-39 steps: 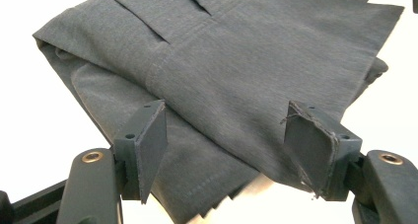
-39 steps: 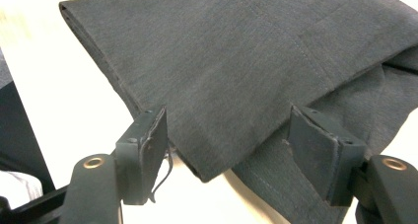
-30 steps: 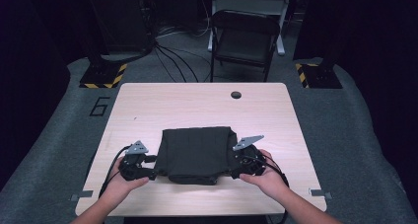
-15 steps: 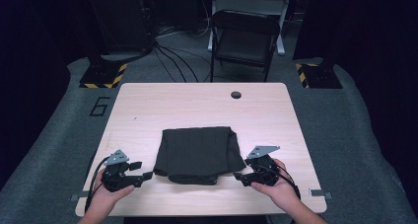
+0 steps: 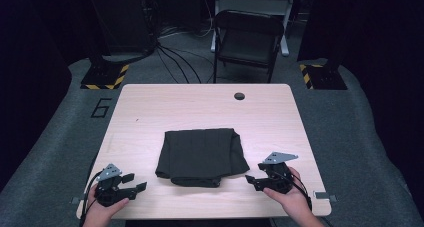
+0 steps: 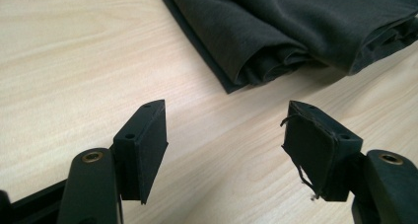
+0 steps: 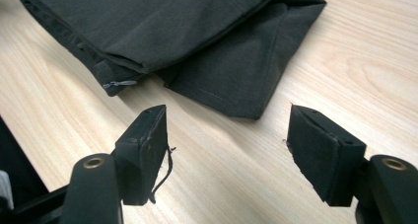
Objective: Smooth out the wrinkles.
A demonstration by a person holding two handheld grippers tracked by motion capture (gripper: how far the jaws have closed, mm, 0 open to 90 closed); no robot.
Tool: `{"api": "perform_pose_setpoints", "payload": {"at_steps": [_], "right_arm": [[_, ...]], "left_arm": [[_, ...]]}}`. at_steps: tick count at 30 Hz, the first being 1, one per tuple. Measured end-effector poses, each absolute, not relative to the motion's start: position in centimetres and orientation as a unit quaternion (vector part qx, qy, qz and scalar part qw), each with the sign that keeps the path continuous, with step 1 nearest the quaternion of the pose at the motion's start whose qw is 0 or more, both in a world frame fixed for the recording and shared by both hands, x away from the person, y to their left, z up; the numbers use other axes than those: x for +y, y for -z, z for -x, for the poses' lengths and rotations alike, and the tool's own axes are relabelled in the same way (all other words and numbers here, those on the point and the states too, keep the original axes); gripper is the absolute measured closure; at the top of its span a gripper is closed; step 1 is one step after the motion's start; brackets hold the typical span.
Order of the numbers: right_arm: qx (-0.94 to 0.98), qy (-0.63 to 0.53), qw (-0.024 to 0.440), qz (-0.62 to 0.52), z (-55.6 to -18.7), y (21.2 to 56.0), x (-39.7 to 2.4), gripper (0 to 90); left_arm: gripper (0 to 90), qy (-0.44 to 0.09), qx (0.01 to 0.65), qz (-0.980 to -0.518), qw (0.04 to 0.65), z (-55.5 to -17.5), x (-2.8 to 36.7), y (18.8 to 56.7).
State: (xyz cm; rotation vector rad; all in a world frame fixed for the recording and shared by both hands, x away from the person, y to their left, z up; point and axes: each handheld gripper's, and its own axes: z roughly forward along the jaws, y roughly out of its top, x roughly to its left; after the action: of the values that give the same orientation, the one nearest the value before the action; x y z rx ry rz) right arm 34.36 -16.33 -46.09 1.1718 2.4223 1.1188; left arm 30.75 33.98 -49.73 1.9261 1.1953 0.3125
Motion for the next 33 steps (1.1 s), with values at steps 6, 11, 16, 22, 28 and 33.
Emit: {"api": "perform_pose_setpoints", "payload": {"at_steps": [6,11,16,22,28,33], "right_arm": [[0.824,-0.372,0.127,-0.408,-33.9,47.4,-16.6,31.6],[0.826,-0.367,0.134,-0.407,-33.6,48.3,-16.3,31.7],[0.823,-0.371,0.139,-0.407,-33.5,48.8,-16.1,32.0],[0.822,-0.370,0.139,-0.409,-33.5,49.2,-16.3,32.9],[0.830,-0.361,0.134,-0.404,-33.5,49.6,-15.6,33.0],[0.834,-0.360,0.137,-0.396,-33.5,49.6,-15.4,32.9]], "left_arm": [[32.6,-0.129,0.479,-0.762,0.416,-30.8,34.0,50.1],[32.6,-0.129,0.480,-0.764,0.410,-30.9,33.9,50.4],[32.7,-0.127,0.481,-0.767,0.406,-31.1,33.5,50.8],[32.7,-0.133,0.470,-0.775,0.401,-31.3,33.0,50.9],[32.7,-0.140,0.471,-0.777,0.395,-31.3,33.2,50.9],[32.7,-0.140,0.476,-0.771,0.399,-31.4,33.3,50.8]]}}
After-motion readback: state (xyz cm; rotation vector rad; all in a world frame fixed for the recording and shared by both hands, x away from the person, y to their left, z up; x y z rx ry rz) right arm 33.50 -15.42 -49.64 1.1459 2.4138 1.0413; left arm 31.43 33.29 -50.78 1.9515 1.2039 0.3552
